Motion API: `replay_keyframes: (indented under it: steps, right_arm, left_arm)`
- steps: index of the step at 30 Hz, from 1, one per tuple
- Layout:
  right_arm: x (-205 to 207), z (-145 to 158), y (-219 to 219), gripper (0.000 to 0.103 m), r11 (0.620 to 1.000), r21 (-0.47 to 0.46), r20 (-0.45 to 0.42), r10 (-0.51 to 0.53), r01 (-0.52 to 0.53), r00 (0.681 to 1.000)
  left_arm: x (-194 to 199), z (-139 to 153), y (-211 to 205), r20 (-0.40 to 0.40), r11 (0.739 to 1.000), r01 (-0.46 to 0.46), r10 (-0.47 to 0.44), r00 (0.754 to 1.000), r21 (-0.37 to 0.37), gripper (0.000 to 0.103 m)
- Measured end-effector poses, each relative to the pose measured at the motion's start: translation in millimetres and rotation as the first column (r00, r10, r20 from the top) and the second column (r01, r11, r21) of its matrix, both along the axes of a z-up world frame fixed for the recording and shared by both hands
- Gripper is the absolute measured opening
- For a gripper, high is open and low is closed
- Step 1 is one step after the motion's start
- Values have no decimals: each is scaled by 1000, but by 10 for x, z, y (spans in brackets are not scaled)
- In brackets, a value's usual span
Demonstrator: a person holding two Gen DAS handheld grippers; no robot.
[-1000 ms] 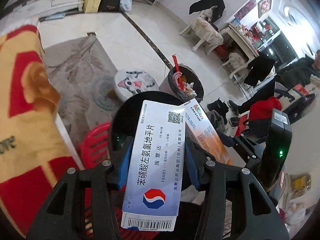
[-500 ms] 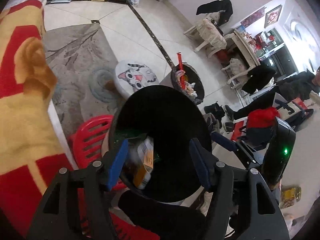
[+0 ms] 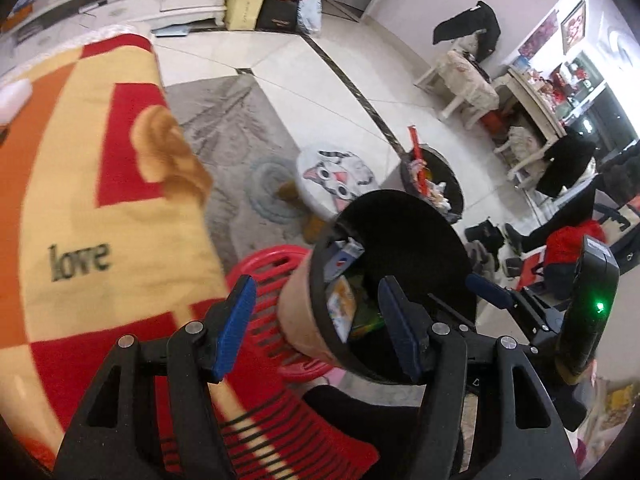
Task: Collect trash
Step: 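Open both grippers to drop the medicine boxes into the bin, then move both open grippers back over the table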
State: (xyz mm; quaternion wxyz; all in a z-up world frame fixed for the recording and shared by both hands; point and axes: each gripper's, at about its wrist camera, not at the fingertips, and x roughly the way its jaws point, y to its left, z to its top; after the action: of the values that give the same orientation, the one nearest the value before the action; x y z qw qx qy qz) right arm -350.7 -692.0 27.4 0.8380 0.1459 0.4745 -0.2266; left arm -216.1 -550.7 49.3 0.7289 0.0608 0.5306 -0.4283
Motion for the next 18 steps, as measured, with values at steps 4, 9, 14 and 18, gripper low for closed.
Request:
replay_keyframes:
  steps: [4,9,14,18]
  right_arm:
    - [96,26,136,69,1000,1,7,28,-28,1000]
    - [213,111,338,69,998,-4,30,64,-64,997]
    - [314,232,556,70,995,-13,56,101,-101,993]
    - [418,309,773,72,990,-15,75,140,-139,987]
  left_arm:
    - [28,62,142,33,1000,-27,27,999,16,62]
    - [88,181,428,79,998,-55,52,995,32,62]
    - [169,350,800,121,996,-86,82,989,34,62]
    - [276,531,1186,172,991,-129,123,977,22,62]
